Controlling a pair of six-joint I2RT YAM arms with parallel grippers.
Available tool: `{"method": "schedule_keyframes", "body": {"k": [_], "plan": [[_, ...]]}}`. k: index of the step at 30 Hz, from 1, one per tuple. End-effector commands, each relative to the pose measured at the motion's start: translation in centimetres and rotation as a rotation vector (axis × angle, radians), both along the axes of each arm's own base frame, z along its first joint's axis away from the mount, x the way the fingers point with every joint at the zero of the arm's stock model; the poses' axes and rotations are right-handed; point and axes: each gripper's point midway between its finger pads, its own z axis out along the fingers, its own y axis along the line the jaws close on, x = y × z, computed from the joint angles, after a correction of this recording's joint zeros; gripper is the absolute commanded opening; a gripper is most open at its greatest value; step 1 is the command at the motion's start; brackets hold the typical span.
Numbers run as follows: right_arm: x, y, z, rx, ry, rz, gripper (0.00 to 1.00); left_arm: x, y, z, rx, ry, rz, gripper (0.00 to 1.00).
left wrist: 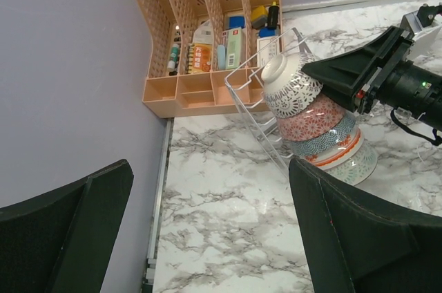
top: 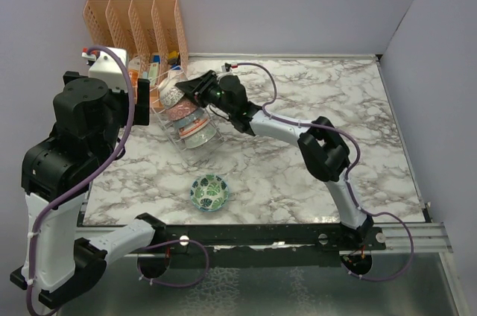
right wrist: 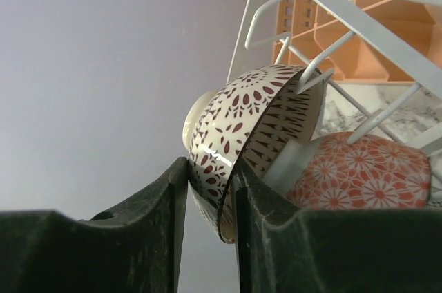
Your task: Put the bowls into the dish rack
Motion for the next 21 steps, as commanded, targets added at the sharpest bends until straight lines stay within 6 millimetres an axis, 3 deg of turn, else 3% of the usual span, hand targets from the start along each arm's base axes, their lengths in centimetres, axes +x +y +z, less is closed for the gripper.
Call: {"method": "schedule_keyframes", "body": {"k": [1, 8, 14, 21], "plan": [[-0.3, 0.8, 1.4, 0.087, -0.025, 0.042, 0.24, 0.1, 0.5, 0.6, 0.016, -0.022, 0.025, 0.99], [0.0, 0.5, 4.5, 0.209, -0.093, 0.018, 0.03, 0.2, 0.4, 0.5, 0.013, -0.021, 0.021, 0.99], [0.5, 0.7, 7.4, 0.314, -0.171, 0.014, 0.01, 0.3, 0.2, 0.4, 0.012, -0.020, 0.016, 0.99], [0.9, 1.4, 7.1, 0.390, -0.184, 0.032, 0.01, 0.3, 0.2, 0.4, 0.012, -0.020, 0.017, 0.99]]}}
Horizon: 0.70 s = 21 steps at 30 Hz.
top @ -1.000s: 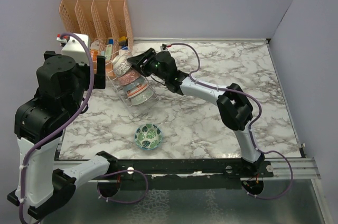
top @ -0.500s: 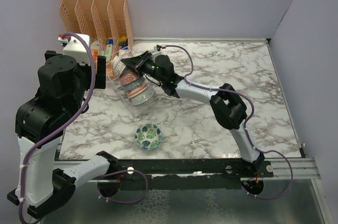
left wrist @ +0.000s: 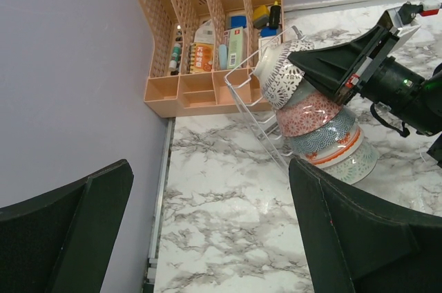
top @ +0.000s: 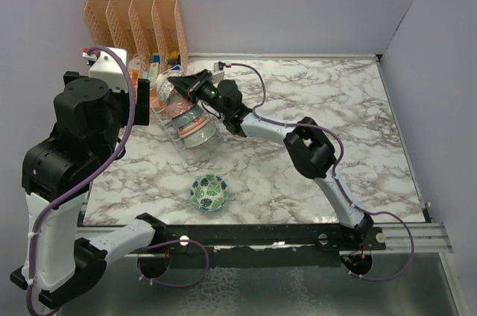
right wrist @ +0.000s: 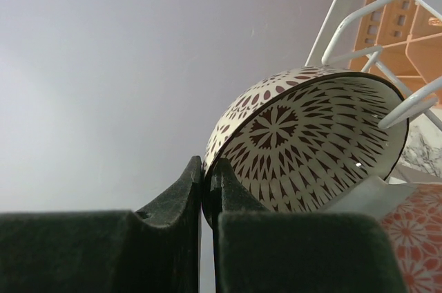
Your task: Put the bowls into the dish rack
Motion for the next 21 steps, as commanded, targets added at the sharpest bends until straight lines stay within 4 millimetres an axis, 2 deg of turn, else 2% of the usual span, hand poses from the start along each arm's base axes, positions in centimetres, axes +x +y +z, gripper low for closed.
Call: {"method": "schedule_keyframes", "body": {"k": [1, 13, 17, 19, 20, 21], "plan": [[0.2, -1.0, 4.7, 0.177, -0.112, -0.016, 0.01, 0.2, 0.2, 0.4, 0.006, -0.022, 0.013, 0.99], [-0.6, -2.6, 9.8, 0.335, -0.264, -0.050, 0.01, 0.4, -0.1, 0.2, 0.003, -0.015, 0.005, 0.99], [-1.4, -4.2, 11.6, 0.288, -0.285, -0.164, 0.01, 0.3, -0.1, 0.2, 0.000, -0.012, 0.001, 0.99], [-2.0, -5.0, 12.0, 0.239, -0.292, -0.263, 0.01, 0.4, -0.2, 0.1, -0.001, -0.010, -0.001, 0.99], [-2.6, -5.8, 13.2, 0.237, -0.298, -0.319, 0.01, 0.3, -0.3, 0.1, -0.002, -0.009, -0.005, 0.99], [-3.0, -6.2, 13.4, 0.221, -0.295, -0.375, 0.01, 0.3, -0.3, 0.2, -0.003, -0.009, -0.009, 0.99]]}}
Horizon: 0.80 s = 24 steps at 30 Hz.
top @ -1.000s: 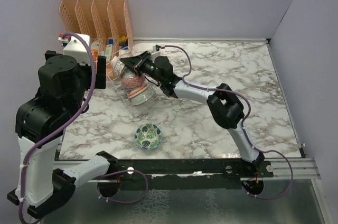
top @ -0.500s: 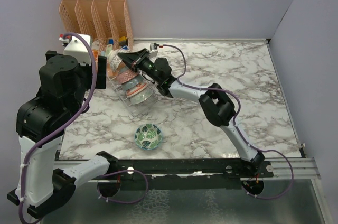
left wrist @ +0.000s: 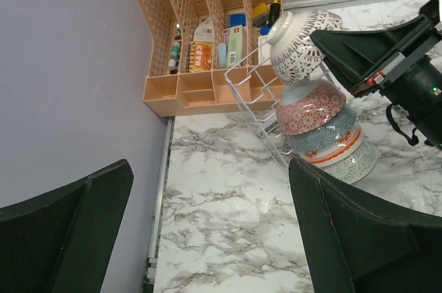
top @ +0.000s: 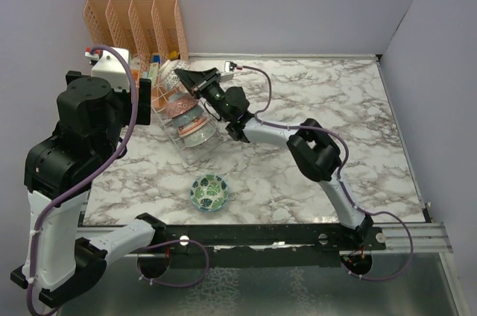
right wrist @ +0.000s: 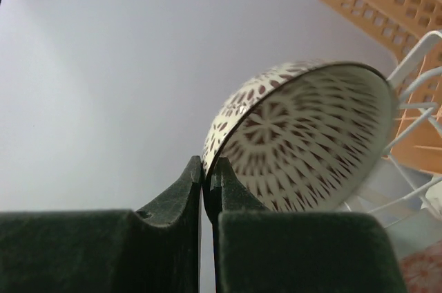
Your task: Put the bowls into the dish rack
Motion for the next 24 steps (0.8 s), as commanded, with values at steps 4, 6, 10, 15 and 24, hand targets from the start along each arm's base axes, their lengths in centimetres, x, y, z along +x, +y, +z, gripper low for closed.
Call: {"method": "schedule_keyframes", "body": {"k": [4, 6, 10, 15, 24], "plan": [[-4.8, -4.3, 10.6, 0.057, -0.179, -0.362, 0.01, 0.1, -0.5, 0.4, -0.013, -0.012, -0.023, 0.99], [-4.9, -3.8, 10.0, 0.079, -0.168, -0.356, 0.01, 0.0, -0.6, 0.4, -0.015, -0.011, -0.028, 0.99], [-5.0, -2.5, 9.1, 0.104, -0.159, -0.361, 0.01, -0.1, -0.7, 0.3, -0.017, -0.008, -0.033, 0.99], [-4.8, -2.1, 8.1, 0.097, -0.156, -0.436, 0.01, -0.3, -0.6, 0.1, -0.015, 0.005, -0.032, 0.99], [-4.1, -1.4, 5.7, 0.105, -0.110, -0.435, 0.01, -0.4, -0.9, -0.5, -0.018, 0.018, -0.045, 0.99]]}}
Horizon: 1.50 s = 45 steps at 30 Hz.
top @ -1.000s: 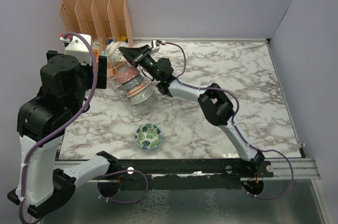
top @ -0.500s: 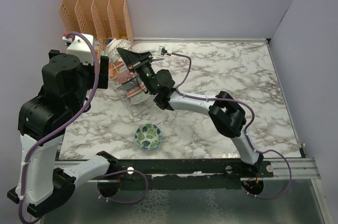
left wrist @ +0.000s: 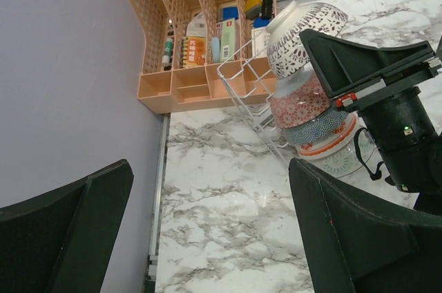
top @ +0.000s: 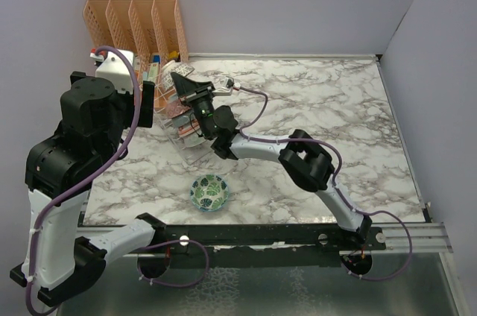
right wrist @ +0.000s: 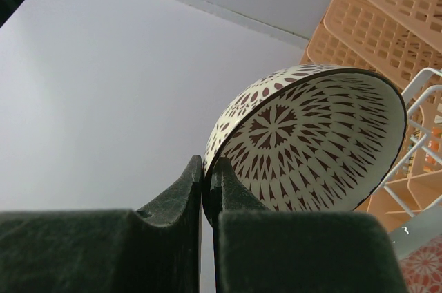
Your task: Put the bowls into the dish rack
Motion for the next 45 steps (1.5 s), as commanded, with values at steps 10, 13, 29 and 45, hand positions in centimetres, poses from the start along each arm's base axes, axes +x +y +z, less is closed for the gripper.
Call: {"method": "schedule_keyframes", "body": {"k": [10, 13, 29, 45], "plan": [[-0.2, 0.4, 0.1, 0.134, 0.017, 0.051, 0.01, -0.4, -0.4, -0.7, -0.014, 0.012, -0.022, 0.99], [0.0, 0.9, -0.7, 0.116, 0.036, 0.059, 0.01, -0.4, -0.3, -0.8, -0.015, 0.011, -0.020, 0.99], [-0.4, 3.5, -3.7, 0.078, 0.133, 0.138, 0.16, -0.5, -0.2, -1.1, -0.008, 0.014, -0.018, 0.99], [-2.1, 3.5, -3.3, 0.046, 0.155, 0.227, 0.30, -0.2, -0.4, -1.2, -0.004, 0.020, -0.021, 0.99]]}}
